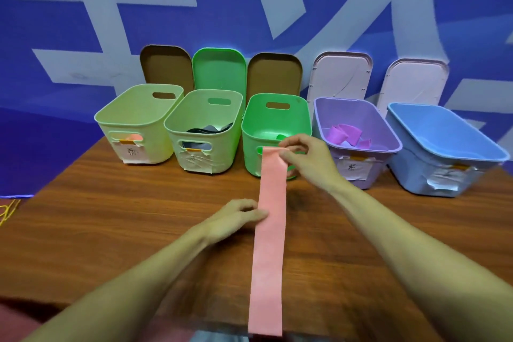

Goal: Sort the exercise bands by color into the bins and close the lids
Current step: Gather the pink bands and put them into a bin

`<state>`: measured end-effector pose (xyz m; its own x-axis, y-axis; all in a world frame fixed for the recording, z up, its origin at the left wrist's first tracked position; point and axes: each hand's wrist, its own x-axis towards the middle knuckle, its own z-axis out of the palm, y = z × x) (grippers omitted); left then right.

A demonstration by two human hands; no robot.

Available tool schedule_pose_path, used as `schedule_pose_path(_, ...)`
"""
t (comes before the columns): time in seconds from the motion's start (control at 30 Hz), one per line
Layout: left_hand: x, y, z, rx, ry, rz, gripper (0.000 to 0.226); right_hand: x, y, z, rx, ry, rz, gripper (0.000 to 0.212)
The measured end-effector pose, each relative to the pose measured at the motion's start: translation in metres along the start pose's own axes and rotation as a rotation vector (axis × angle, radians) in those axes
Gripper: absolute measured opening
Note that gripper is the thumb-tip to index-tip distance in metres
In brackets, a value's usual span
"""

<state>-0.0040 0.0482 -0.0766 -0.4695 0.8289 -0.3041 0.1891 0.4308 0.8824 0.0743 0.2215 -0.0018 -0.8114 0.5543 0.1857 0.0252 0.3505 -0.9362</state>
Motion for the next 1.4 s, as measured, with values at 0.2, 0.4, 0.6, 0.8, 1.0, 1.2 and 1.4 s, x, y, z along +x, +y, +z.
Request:
schedule_pose_path(0.2, -0.014, 0.027, 0.013, -0.297, 0.011, 0.132, 0.029, 0.003, -0.053, -0.004, 0.045, 0.060, -0.103, 0.022)
schedule_pose_path(0.4, -0.037, 0.049, 0.004, -0.196, 0.083, 0.204, 0.022, 0.001, -0.091, -0.010, 0.076, 0.158, -0.187, 0.016)
schedule_pose_path(0.6, -0.068, 0.057, -0.025, -0.124, 0.239, 0.226, 0.009, -0.009, -0.122, -0.011, 0.148, 0.197, -0.229, 0.017)
schedule_pose_path(0.8, -0.102, 0.070, -0.079, -0.165, 0.519, 0.242, 0.013, -0.008, -0.134, -0.005, 0.061, 0.220, -0.200, 0.019)
schedule_pose_path(1.0, -0.117, 0.067, -0.129, -0.341, 0.690, 0.236, 0.010, 0.013, -0.132, 0.036, 0.115, 0.085, -0.108, 0.021)
schedule_pose_path(1.2, -0.106, 0.056, -0.189, -0.559, 0.733, 0.134, 0.018, 0.052, -0.137, 0.096, 0.236, -0.097, 0.046, 0.018)
schedule_pose_path(1.4, -0.068, 0.063, -0.264, -0.663, 0.857, 0.154, 0.019, 0.121, -0.149, 0.151, 0.325, -0.126, 0.063, 0.019)
